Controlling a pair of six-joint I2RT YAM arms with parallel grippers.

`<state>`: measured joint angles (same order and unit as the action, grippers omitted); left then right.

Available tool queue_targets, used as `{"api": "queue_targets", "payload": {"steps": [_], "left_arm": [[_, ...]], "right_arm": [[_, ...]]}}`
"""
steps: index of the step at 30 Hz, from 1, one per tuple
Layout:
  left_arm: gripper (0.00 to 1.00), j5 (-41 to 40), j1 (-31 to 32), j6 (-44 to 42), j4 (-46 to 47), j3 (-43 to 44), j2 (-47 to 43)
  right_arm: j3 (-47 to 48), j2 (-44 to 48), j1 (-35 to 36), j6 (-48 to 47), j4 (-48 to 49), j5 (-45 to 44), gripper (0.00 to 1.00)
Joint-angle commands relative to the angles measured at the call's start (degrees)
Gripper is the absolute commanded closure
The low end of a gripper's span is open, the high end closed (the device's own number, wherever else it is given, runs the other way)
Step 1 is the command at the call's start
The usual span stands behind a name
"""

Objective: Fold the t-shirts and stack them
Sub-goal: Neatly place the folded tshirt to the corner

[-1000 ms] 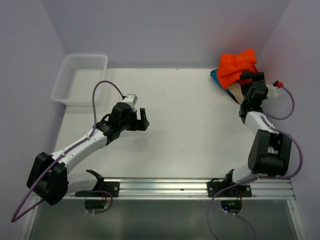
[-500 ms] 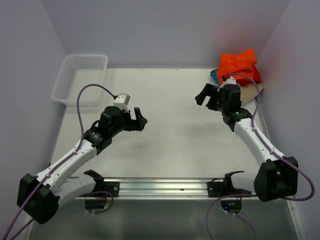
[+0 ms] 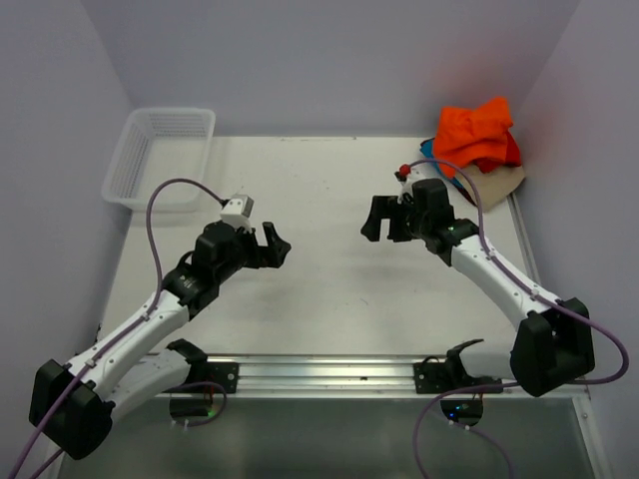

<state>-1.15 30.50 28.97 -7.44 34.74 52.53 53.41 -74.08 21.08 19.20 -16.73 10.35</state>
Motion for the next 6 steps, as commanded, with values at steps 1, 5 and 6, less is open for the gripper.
{"api": "queue_targets", "payload": {"steps": [1, 5, 6], "left_arm": [[0.00, -1.5, -0.1, 0.8, 3.3, -0.2, -0.7], [0.00, -1.1, -0.1, 1.0, 3.7, 0.1, 0.1], [0.00, -1.1, -0.1, 1.0, 3.6, 0.2, 0.3]], "right_arm": [[2.1, -0.9, 0.7, -1.8, 0.1, 2.7, 0.01], [3.0, -1.8, 1.5, -1.8, -0.7, 2.7, 0.01], [2.9, -1.6, 1.7, -1.6, -0.4, 2.2, 0.01]]}}
